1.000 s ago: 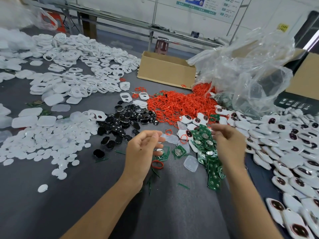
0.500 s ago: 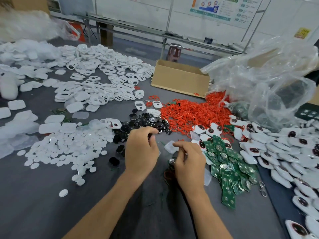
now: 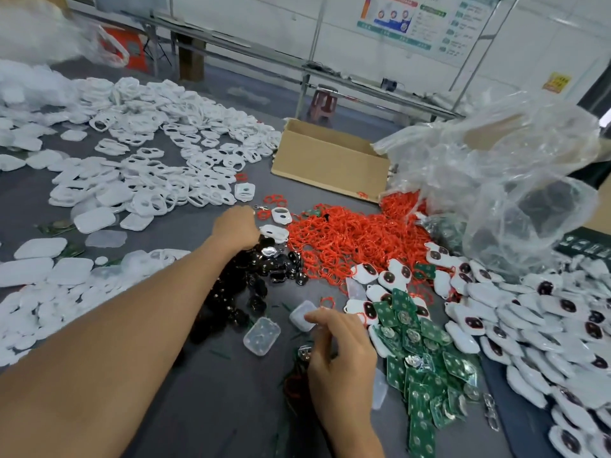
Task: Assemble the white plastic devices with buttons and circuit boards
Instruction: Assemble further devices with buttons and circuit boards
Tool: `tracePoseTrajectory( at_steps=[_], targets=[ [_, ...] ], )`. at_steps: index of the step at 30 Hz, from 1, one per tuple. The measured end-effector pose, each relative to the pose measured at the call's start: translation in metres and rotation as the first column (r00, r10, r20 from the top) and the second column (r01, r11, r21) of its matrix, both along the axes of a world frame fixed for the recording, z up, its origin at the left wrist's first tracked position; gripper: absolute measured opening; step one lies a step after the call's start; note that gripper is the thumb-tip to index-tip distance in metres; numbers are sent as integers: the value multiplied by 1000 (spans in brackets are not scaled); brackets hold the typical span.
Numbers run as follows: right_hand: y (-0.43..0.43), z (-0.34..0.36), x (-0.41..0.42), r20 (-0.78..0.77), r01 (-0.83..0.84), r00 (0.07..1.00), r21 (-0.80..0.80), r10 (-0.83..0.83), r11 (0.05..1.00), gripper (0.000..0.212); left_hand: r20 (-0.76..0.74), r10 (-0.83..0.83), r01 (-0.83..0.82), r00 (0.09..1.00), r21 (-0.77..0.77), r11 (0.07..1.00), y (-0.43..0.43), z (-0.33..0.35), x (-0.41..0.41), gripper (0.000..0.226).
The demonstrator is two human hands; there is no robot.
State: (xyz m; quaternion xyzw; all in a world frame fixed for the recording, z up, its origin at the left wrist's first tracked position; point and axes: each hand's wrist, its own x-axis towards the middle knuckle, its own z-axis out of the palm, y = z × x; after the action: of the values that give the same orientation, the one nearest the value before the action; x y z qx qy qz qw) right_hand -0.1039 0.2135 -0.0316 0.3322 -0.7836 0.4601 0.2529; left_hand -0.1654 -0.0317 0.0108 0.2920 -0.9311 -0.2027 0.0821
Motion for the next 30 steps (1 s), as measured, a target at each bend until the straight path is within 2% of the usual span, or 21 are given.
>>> tracePoseTrajectory(
  at_steps=[2, 4, 7, 8, 10, 13, 16, 18, 20, 23, 27, 30],
  targets=[
    [2, 2, 0, 27, -15, 1000, -39, 16, 999, 26, -24, 46, -46, 999, 8, 999, -5, 2, -2, 8],
    [4, 8, 0, 75, -11, 997, -95, 18, 995, 28, -55, 97, -98, 994, -22, 995, -11, 2, -1, 19],
    [5, 25, -14, 144, 76, 988, -124, -58, 989, 28, -178, 112, -118, 978, -20, 993, -20, -1, 1, 16],
    [3, 30, -24, 169, 96, 982, -79, -81, 992, 27, -230, 122, -128, 965, -9, 992, -22, -1, 3, 17],
    [-2, 36, -49, 219, 98, 968, 129, -125, 987, 24, -350, 158, -160, 923, 25, 987, -16, 2, 11, 17],
    [-13, 35, -81, 218, 73, 957, 461, -193, 885, 20, -517, 191, -129, 834, 154, 980, 11, 11, 28, 20],
    [-20, 29, -94, 124, 101, 968, 606, -219, 789, 17, -597, 239, 1, 766, 373, 928, 53, 15, 56, 17],
    [-22, 26, -95, 60, 146, 970, 625, -234, 766, 15, -597, 293, 103, 747, 539, 836, 82, 11, 78, 23],
    [-21, 25, -93, 56, 165, 967, 603, -248, 781, 13, -585, 313, 183, 748, 636, 750, 107, 1, 97, 29],
    [-14, 31, -86, 188, 113, 958, 451, -218, 885, 8, -576, 329, 207, 748, 674, 709, 133, -14, 117, 30],
    [4, 40, -62, 400, -82, 917, 150, 15, 985, 10, -562, 402, 242, 723, 751, 615, 147, -23, 128, 29],
    [17, 42, -37, 490, -222, 840, -80, 232, 972, 17, -586, 390, 244, 710, 724, 645, 151, -25, 132, 17]
  ],
)
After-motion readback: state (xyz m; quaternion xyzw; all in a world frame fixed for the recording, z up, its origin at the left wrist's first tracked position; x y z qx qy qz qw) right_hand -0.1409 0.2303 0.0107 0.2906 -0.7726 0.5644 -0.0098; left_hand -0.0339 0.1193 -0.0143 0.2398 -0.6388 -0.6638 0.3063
